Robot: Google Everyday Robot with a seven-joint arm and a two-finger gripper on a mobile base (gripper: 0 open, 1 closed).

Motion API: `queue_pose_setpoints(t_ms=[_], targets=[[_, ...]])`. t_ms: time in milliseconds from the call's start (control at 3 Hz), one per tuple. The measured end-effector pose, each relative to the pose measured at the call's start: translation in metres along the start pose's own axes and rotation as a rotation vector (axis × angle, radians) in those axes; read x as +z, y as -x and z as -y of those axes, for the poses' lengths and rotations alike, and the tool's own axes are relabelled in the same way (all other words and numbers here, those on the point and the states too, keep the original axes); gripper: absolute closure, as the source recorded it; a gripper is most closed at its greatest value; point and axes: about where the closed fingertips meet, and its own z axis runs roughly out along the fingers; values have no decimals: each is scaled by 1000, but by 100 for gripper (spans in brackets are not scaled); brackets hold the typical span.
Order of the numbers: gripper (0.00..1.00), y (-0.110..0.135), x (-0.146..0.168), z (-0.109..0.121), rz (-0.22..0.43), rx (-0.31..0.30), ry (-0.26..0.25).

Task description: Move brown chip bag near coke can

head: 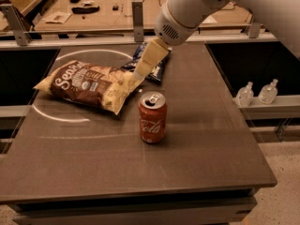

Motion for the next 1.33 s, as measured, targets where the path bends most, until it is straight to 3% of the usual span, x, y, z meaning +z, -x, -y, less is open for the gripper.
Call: queue_pose_setpoints(t_ms=[667, 1000, 1333], targets=[[0, 9, 43, -28, -66, 28, 102], [0, 11, 57, -51, 0, 21, 158], [0, 16, 60, -58, 137, 54, 154]])
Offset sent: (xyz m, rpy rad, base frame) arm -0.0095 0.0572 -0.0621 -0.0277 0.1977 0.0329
